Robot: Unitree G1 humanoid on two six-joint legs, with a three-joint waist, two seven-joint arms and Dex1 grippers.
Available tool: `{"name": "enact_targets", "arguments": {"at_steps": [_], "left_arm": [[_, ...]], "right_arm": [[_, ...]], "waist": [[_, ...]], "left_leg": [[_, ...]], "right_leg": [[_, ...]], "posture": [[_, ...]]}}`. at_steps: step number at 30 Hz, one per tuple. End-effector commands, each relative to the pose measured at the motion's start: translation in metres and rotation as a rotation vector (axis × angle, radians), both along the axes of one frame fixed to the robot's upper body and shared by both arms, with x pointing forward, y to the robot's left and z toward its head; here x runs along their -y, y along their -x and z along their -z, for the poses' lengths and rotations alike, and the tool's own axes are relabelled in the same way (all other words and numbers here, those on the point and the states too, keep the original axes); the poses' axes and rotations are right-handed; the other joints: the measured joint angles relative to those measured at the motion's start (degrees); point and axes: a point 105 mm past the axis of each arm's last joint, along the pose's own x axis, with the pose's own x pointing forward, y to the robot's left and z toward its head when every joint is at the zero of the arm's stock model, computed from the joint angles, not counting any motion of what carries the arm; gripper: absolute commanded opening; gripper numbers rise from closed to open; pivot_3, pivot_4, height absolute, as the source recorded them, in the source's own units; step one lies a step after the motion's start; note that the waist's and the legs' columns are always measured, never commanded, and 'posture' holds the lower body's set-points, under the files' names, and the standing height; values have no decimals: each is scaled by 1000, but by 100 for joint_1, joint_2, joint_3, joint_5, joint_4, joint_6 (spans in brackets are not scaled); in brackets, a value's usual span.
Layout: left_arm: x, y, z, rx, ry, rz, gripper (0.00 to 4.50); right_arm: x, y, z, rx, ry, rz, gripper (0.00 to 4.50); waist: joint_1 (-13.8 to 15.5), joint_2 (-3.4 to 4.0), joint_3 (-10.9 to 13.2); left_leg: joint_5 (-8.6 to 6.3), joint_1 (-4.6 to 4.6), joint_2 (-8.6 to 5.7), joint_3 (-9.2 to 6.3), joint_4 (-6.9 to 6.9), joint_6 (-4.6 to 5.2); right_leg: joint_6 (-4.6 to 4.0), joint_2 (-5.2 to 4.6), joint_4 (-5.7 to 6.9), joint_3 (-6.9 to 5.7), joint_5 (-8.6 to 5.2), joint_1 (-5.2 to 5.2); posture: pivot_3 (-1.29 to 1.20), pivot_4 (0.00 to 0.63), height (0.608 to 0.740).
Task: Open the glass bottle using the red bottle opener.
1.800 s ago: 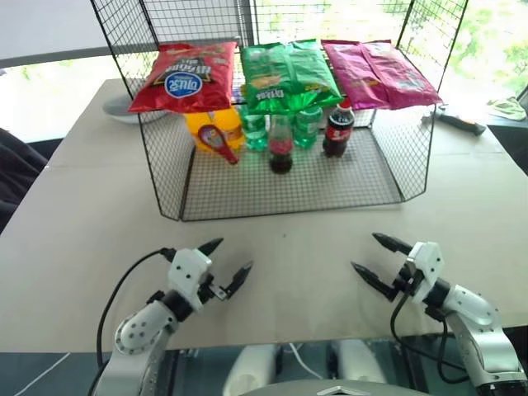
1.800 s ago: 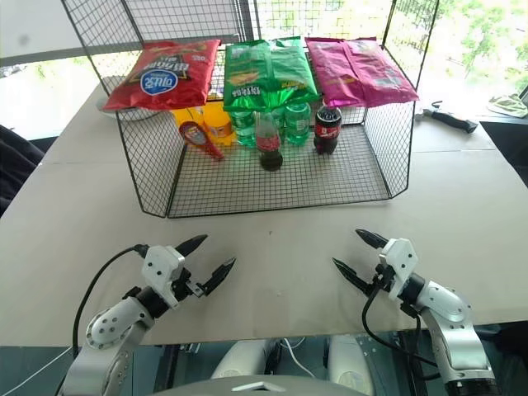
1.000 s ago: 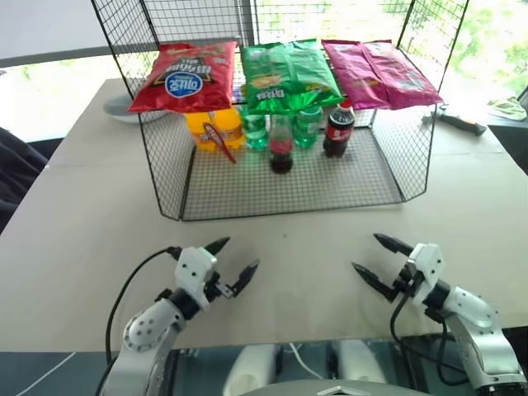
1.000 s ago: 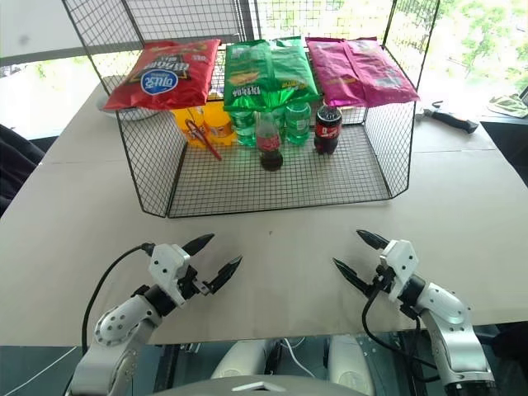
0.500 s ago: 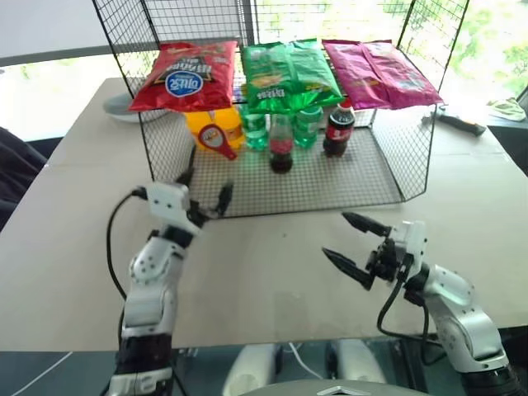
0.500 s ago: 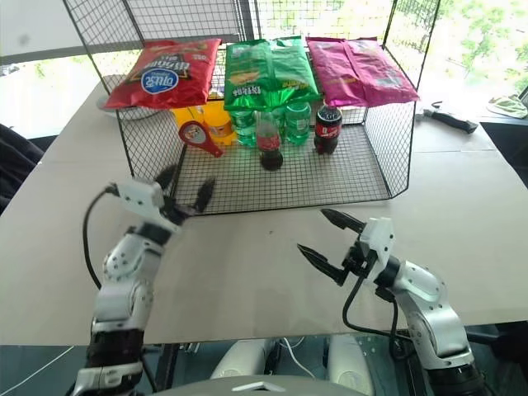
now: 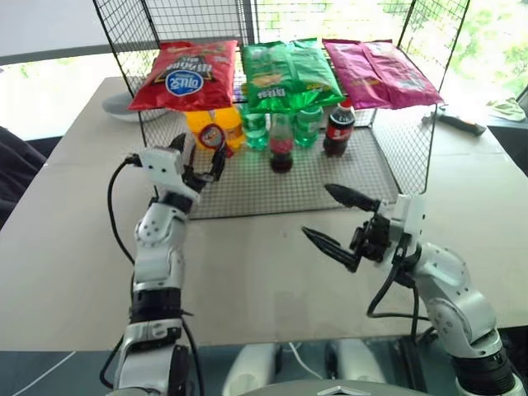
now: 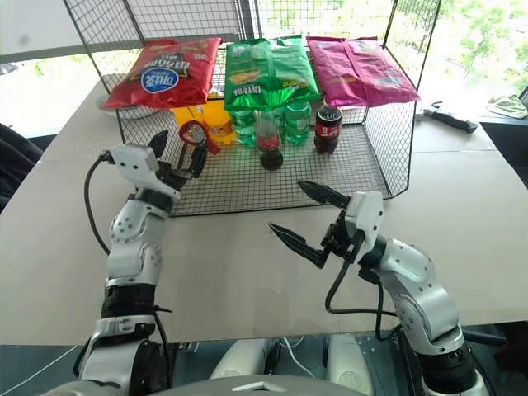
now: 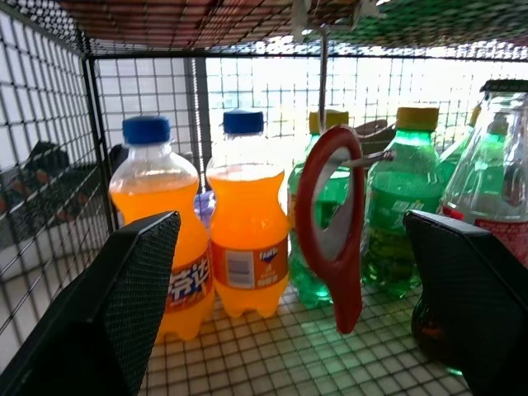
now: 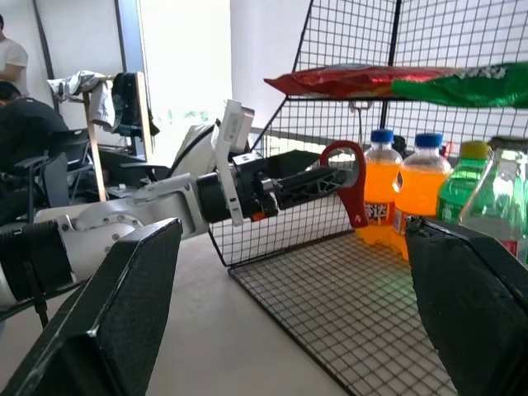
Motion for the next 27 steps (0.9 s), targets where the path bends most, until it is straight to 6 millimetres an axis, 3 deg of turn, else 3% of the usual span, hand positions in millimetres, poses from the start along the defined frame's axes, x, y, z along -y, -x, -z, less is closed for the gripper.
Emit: {"name": "enact_targets", "arguments": {"at_steps": [1,3,10,22,27], "left_arm": [[8,1,-11,57,-3,33,3984],[8,1,-12,62,7,42,3454],[8,5,-3,40,11,50,260],[3,8,-3,41,29,44,117],[11,13,-12,60,128,124,117]], "right_arm": [[0,5,-10,32,-21,-8,4500],[0,5,-9,28,-18,-5,4500],[3,1,-5,26,-10,11,4500],[2,-2,-3,30,-8,1,4500],[1,-2,-4,36,-13,-4,4500]], "waist": [[1,0,0],[-1,-1,0],[-3,-2,0],[-3,-3,-1],[1,-3,-1]], "left_leg": [[0,-2,0,0,0,0],[0,-10,0,-1,0,0],[1,-25,2,1,4,0],[1,-25,2,1,8,0],[1,-26,2,0,8,0]], "right_leg": [[0,3,-1,1,0,-2],[0,2,-2,1,0,-10],[-1,1,2,3,0,-26],[-1,4,4,3,1,-25],[-1,0,4,3,1,-25]], "posture": [[0,150,740],[0,150,740],[0,150,740],[0,150,740],[0,150,740]]}}
